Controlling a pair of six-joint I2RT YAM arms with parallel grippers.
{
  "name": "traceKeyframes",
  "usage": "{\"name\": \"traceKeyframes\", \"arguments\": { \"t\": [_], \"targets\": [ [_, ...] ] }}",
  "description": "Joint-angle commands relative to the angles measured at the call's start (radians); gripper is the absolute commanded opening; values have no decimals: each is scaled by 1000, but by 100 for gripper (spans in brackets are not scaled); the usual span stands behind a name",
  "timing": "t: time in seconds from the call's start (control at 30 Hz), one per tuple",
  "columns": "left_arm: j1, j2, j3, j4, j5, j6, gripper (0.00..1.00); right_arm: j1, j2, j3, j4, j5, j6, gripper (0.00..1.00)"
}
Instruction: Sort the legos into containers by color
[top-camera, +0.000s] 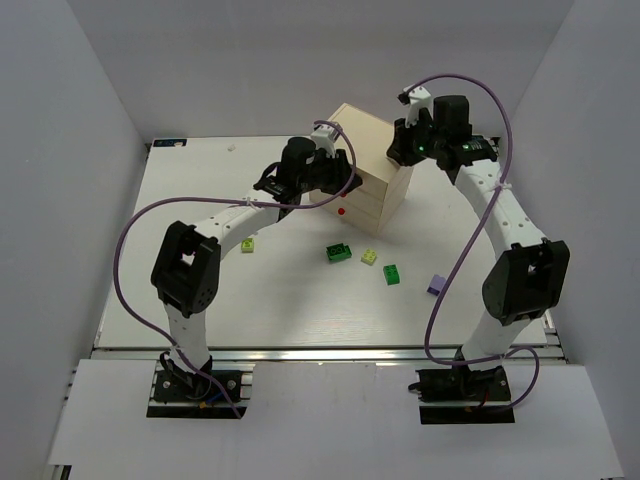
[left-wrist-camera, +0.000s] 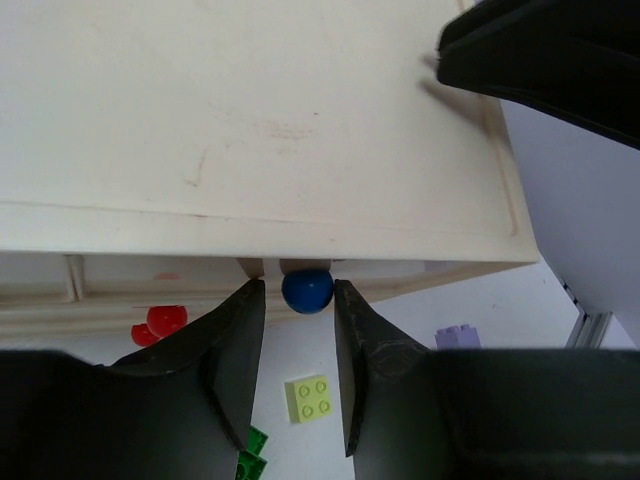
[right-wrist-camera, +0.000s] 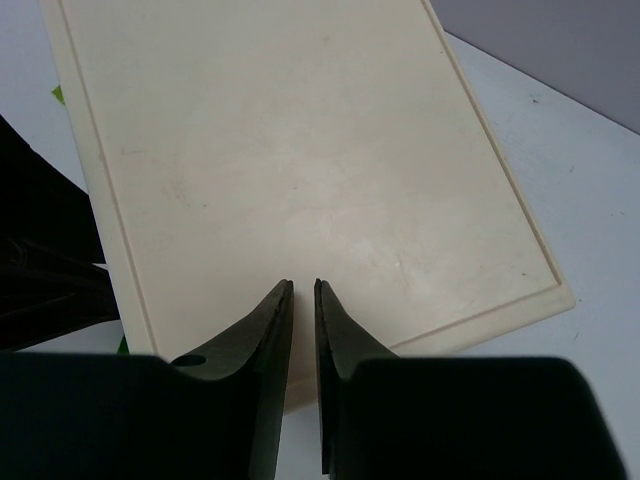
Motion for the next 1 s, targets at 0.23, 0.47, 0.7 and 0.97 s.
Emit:
{"name": "traceKeyframes", "arguments": {
  "t": [0.23,0.47,0.7,0.97],
  "targets": [
    [-25,3,53,0,-31,9,31,-6,28,46,-38,-17,-14,18],
    [-25,-33,20,-9,-58,19,24,-3,45,48,-64,32,-23,17],
    [-25,-108,-41,-43,-70,49,22,-9,84,82,-91,77,-21,14],
    [-25,-181,-115,-45,-87,66,21,-9,100,89,-102,98,-23,14]
  ]
}}
